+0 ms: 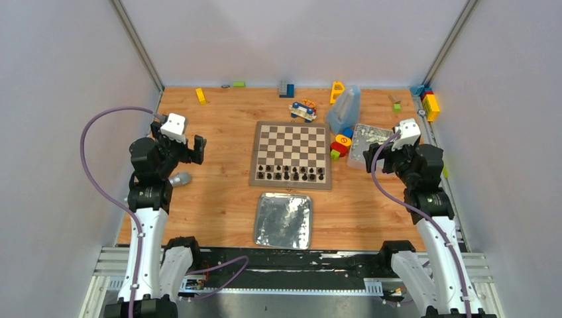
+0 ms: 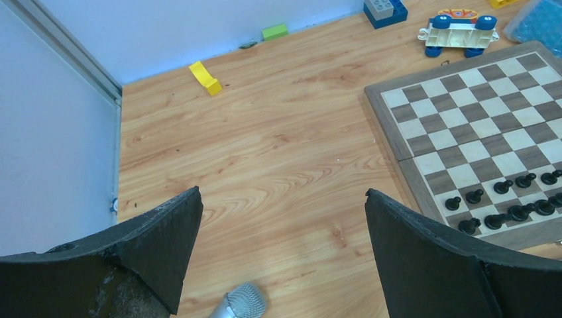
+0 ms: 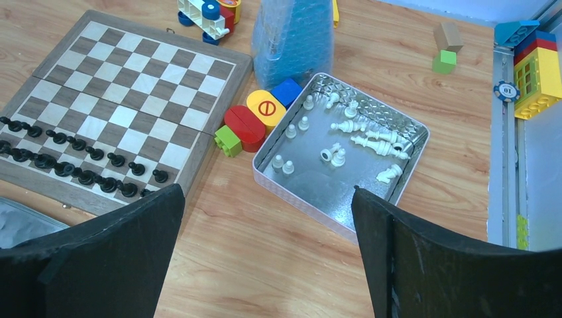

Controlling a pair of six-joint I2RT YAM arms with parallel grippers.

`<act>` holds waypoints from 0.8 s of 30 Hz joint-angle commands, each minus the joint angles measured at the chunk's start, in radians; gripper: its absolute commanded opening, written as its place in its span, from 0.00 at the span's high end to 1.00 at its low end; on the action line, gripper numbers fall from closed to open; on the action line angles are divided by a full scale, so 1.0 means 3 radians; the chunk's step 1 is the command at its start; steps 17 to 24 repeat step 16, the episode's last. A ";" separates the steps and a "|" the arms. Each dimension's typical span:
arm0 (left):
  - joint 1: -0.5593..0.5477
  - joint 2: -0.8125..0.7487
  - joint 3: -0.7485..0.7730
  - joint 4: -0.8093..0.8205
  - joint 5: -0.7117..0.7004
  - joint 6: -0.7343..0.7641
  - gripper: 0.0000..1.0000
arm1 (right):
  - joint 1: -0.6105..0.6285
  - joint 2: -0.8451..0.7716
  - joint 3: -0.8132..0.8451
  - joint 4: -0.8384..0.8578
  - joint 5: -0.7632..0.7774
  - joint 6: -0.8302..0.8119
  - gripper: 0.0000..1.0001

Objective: Set up the chess pieces on the board
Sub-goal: Reset both arms

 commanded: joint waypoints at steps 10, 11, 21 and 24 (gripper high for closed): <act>0.0017 0.0003 0.0000 0.0097 0.0138 -0.0051 0.00 | -0.0006 -0.0065 -0.0025 0.0151 -0.0033 -0.0027 0.00; 0.0017 -0.0001 -0.0004 0.0101 0.0149 -0.0049 0.00 | -0.0006 -0.0056 -0.0027 0.0151 -0.0043 -0.0025 0.00; 0.0017 0.0004 -0.0003 0.0091 0.0168 -0.0045 0.00 | -0.0006 -0.0051 -0.0024 0.0153 -0.0045 -0.0030 0.00; 0.0017 0.0004 -0.0003 0.0091 0.0168 -0.0045 0.00 | -0.0006 -0.0051 -0.0024 0.0153 -0.0045 -0.0030 0.00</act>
